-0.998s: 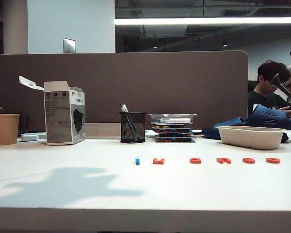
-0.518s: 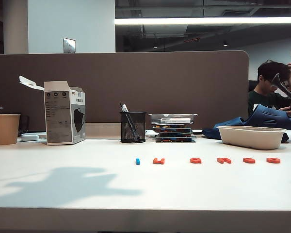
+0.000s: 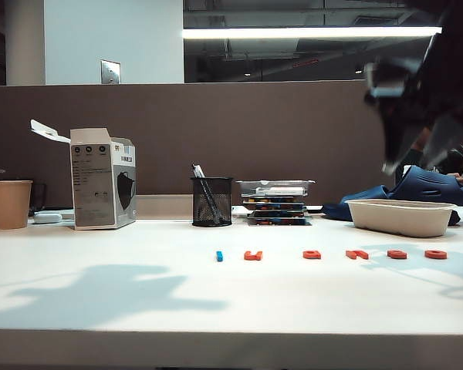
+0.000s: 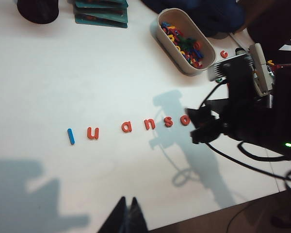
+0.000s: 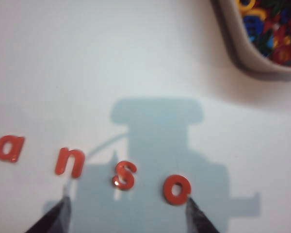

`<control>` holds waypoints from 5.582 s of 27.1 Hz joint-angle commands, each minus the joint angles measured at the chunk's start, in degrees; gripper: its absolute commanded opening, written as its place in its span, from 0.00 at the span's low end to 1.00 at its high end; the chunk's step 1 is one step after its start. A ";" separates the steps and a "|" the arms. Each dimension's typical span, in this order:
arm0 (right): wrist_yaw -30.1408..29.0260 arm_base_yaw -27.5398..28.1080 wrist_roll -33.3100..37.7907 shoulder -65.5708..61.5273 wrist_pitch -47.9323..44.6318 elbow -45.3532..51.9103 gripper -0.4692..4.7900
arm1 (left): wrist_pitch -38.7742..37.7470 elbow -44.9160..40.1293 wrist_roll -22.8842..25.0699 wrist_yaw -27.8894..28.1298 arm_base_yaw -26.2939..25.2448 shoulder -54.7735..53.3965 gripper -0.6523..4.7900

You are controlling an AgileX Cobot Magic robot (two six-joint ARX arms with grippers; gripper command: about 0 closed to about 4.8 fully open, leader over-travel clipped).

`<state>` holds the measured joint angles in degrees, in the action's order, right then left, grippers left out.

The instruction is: Select the appropriate letters from the row of letter magnets placed on the table to arrange into the word "sun".

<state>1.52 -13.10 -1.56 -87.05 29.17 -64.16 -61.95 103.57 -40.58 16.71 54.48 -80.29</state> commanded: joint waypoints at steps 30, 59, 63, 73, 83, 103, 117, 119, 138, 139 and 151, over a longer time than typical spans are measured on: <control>-0.15 -0.94 4.81 -17.68 -0.81 -0.33 0.60 | 0.31 0.15 0.07 0.20 0.02 0.15 0.11; -0.17 -1.62 6.27 -17.68 1.42 -0.28 0.25 | -0.15 0.15 0.07 0.20 0.02 0.15 0.11; -0.37 -1.62 6.27 -17.62 0.42 -0.52 0.28 | -0.11 0.15 0.04 0.17 0.02 0.15 0.11; -0.17 -1.49 5.81 -15.98 4.98 -12.55 0.32 | -0.11 0.15 0.07 0.11 0.02 0.15 0.11; -0.09 -1.25 4.33 -15.56 8.39 -26.38 0.42 | -0.07 0.15 6.49 -0.02 0.02 0.15 0.11; 1.81 -0.48 10.60 -32.06 7.65 -26.47 0.61 | -0.17 0.15 6.56 -0.04 0.02 0.15 0.11; 2.62 -0.48 10.60 -32.15 8.76 -26.95 0.61 | -0.07 0.15 7.78 0.00 0.02 0.15 0.11; 2.60 -0.50 10.56 -32.13 11.17 -27.96 0.61 | -0.07 0.15 7.78 0.07 0.02 0.15 0.11; 1.75 3.04 15.52 -32.20 18.45 -32.39 0.61 | -0.11 0.15 7.80 0.00 0.02 0.15 0.11; 0.77 3.32 15.54 -32.22 18.58 -32.39 0.61 | -0.11 0.15 7.80 0.00 0.02 0.15 0.11; -1.90 3.04 15.28 -34.14 17.59 -32.39 0.60 | -0.07 0.15 10.60 0.17 0.00 0.15 0.11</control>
<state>-0.21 -10.11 13.67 -121.21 46.98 -96.38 -62.37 103.57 -30.98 16.73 54.46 -80.27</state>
